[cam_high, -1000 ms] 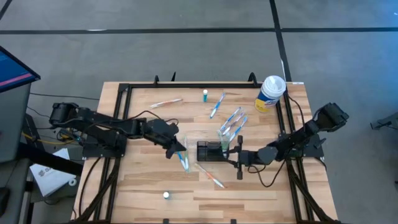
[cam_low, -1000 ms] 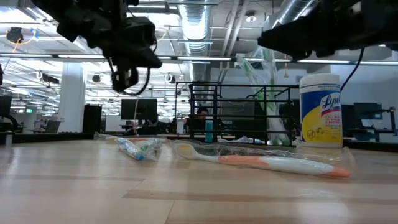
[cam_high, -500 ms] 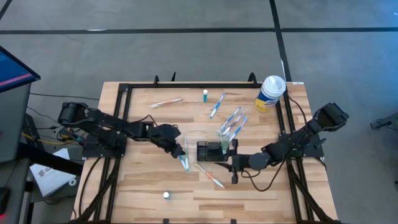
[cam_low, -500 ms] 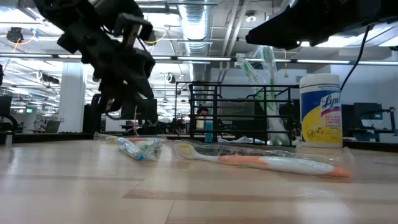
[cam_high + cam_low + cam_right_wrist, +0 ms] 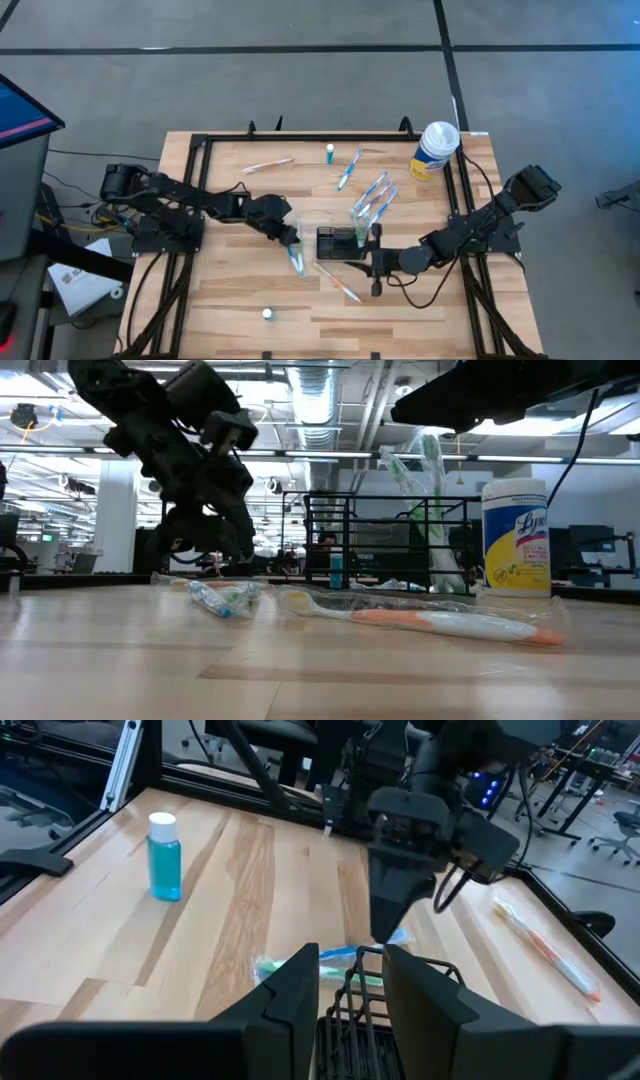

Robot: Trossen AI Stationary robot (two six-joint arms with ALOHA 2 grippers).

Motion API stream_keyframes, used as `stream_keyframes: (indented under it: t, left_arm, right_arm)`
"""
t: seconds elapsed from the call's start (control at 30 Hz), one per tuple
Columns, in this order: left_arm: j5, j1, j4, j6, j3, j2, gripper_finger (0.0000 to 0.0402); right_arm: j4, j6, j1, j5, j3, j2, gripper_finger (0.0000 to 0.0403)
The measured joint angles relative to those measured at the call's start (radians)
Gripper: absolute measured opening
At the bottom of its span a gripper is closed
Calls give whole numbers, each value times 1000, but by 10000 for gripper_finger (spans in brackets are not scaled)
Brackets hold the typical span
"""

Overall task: Pick & Place toothbrushing station
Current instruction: Put the green toothbrush into the wire organizer

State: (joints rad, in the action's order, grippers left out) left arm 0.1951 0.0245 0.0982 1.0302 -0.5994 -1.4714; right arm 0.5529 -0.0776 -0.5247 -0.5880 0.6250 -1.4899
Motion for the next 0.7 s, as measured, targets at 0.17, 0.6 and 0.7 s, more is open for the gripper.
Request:
stream_keyframes:
  t: [0.17,0.6,0.7]
  left_arm:
    - [52,53,-15,0,-31,-52,122]
    - [185,117,-84,-4,-125,-218,117]
    - [171,143,-85,-4,-125,-219,117]
  right_arm:
    - [-2,0,3,0,0,0,103]
    - [-21,5,0,0,0,0,103]
    - [-21,11,0,1,0,0,103]
